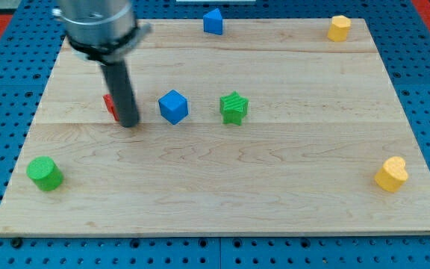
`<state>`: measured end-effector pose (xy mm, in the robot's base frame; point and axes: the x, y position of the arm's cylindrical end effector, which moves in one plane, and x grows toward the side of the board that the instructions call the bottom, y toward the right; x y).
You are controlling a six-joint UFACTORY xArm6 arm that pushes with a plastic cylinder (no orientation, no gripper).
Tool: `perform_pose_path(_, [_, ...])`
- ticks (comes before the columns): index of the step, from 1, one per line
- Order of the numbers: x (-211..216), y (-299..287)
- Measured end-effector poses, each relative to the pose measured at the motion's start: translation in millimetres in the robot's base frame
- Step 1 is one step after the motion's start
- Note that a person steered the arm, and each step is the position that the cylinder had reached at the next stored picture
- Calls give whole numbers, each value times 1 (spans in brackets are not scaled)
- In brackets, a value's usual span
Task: Place the green circle diagonally to the red star
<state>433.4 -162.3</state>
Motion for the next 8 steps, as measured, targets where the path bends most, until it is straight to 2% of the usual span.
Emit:
perform_pose_path(1, [-9,-89])
perform_pose_path(2, [5,-142])
perform_pose_path(3, [22,-141])
perform_pose_path(4, [124,-141])
perform_pose_path(5, [138,-118])
perform_pose_path(6, [120,-76])
perform_pose_path(7, [115,-68])
perform_pose_path(8, [71,-90])
